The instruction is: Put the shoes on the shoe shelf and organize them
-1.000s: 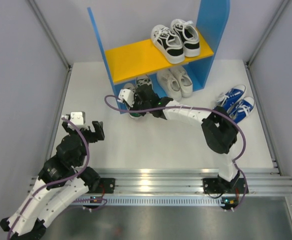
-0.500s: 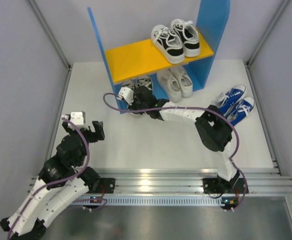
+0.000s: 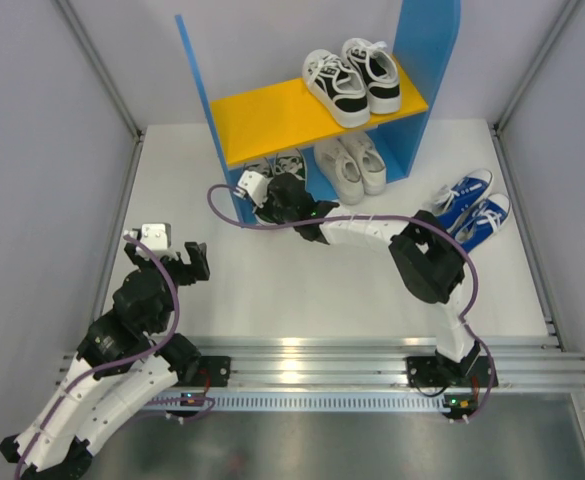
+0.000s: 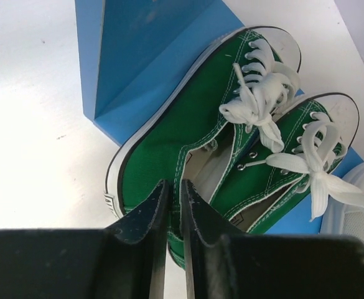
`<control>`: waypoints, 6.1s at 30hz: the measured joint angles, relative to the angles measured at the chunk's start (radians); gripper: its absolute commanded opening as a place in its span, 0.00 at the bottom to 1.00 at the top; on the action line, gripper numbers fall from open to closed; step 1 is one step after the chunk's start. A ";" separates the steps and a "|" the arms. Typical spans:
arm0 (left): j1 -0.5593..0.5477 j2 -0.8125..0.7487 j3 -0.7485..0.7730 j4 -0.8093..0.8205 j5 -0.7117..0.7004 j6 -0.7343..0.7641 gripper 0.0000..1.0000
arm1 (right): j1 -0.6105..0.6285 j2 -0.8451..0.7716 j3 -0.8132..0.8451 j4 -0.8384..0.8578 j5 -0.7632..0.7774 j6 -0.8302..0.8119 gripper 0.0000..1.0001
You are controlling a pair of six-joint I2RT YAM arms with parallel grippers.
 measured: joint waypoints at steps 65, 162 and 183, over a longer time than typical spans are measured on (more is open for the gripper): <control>0.000 0.000 -0.011 0.014 0.053 0.010 0.88 | -0.970 -0.964 -0.566 -0.460 -0.574 0.232 0.82; -0.144 0.626 -0.206 1.024 0.806 -0.769 0.97 | -0.616 -1.018 -0.452 -0.849 -0.950 -0.092 0.00; -0.144 0.596 -0.279 1.069 0.641 -0.949 0.00 | -0.605 -1.064 -0.478 -0.847 -0.984 -0.135 0.99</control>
